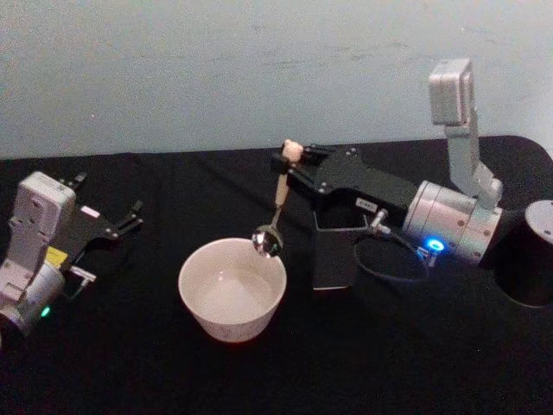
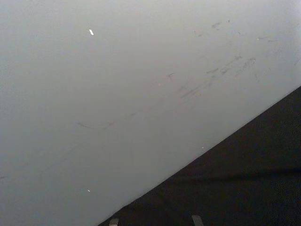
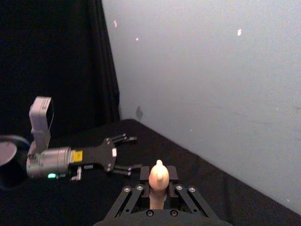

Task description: Pick up the stirring spoon with one hand, stir inside the cup, then place it back in its original position.

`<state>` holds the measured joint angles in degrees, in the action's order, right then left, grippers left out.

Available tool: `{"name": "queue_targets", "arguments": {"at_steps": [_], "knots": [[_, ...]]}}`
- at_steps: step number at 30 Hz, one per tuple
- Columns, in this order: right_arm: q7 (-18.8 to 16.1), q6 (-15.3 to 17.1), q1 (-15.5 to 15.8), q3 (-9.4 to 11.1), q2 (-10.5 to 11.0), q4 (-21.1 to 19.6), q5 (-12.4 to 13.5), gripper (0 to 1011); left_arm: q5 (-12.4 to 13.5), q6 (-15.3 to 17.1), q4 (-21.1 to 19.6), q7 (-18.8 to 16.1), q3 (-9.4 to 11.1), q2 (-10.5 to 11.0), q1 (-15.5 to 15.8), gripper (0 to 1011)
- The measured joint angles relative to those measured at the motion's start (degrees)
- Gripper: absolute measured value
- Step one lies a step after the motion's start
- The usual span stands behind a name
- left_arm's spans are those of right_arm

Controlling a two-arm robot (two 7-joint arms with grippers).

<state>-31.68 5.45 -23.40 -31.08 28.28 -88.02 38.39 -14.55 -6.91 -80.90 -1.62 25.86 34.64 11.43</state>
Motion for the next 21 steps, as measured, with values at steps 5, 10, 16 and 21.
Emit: {"name": "queue_targets", "arguments": {"at_steps": [5, 10, 16, 21], "knots": [[-1.39, -1.33, -0.34, -1.64, -0.14, 1.21, -2.29, 211, 0.0, 0.0, 0.0, 0.0, 0.0, 0.0, 0.0, 1001], [-2.89, -2.76, -0.76, -3.11, -0.38, 2.34, -5.15, 211, 0.0, 0.0, 0.0, 0.0, 0.0, 0.0, 0.0, 1001], [-3.85, -3.69, -0.89, -3.95, -0.69, 3.1, -7.08, 211, 0.0, 0.0, 0.0, 0.0, 0.0, 0.0, 0.0, 1001], [-4.82, -4.31, -1.0, -4.71, -1.02, 3.58, -8.78, 211, 0.0, 0.0, 0.0, 0.0, 0.0, 0.0, 0.0, 1001]]}}
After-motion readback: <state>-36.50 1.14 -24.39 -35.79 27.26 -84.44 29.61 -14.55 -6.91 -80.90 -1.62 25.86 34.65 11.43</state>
